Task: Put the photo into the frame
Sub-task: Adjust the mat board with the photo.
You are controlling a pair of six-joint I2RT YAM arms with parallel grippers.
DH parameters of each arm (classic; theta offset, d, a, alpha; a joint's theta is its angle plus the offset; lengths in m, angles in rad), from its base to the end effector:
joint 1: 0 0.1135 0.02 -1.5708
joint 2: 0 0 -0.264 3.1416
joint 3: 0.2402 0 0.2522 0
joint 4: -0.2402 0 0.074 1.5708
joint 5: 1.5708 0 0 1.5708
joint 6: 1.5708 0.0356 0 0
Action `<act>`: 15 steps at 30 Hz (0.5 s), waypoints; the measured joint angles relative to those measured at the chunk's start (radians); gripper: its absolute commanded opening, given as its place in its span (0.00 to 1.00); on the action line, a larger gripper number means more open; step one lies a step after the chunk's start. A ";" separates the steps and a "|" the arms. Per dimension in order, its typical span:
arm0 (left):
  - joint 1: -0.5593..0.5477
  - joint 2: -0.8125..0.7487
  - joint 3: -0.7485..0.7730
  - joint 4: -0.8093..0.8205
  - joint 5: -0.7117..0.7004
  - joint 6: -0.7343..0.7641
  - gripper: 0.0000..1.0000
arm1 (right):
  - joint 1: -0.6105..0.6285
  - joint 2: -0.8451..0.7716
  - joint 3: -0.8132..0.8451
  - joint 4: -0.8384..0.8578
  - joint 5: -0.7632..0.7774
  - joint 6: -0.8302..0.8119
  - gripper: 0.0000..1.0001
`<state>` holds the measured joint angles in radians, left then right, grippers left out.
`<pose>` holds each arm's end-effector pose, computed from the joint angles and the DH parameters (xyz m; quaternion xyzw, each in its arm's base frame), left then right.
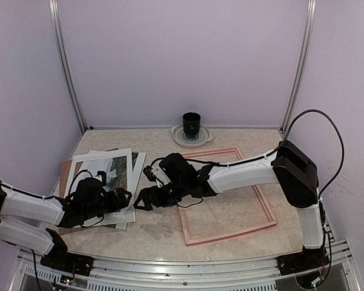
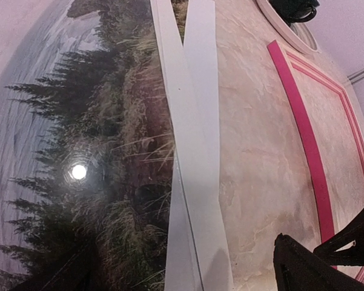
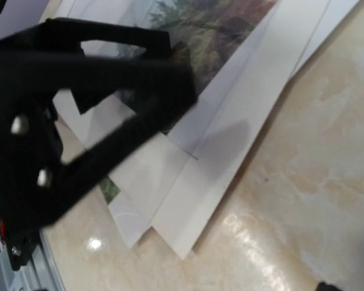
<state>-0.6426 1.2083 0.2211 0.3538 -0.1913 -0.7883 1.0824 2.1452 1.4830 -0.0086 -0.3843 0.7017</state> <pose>0.1636 -0.1140 0.1245 -0.1077 0.8826 -0.2306 0.3953 0.2122 0.4278 0.1653 -0.2488 0.8522 0.4403 0.1342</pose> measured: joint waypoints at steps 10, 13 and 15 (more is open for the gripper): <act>-0.048 0.100 0.018 0.125 0.016 -0.022 0.99 | 0.000 0.004 0.010 -0.020 0.025 0.026 0.96; -0.049 0.096 0.022 0.122 0.009 -0.024 0.99 | 0.000 0.004 0.008 -0.019 0.028 0.034 0.95; -0.049 0.068 0.027 0.090 -0.012 -0.024 0.99 | 0.000 0.004 0.006 -0.020 0.028 0.040 0.94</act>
<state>-0.6918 1.2762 0.2481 0.4435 -0.2031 -0.8124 1.0824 2.1490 1.4891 -0.0284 -0.3561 0.7414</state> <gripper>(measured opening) 0.989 0.950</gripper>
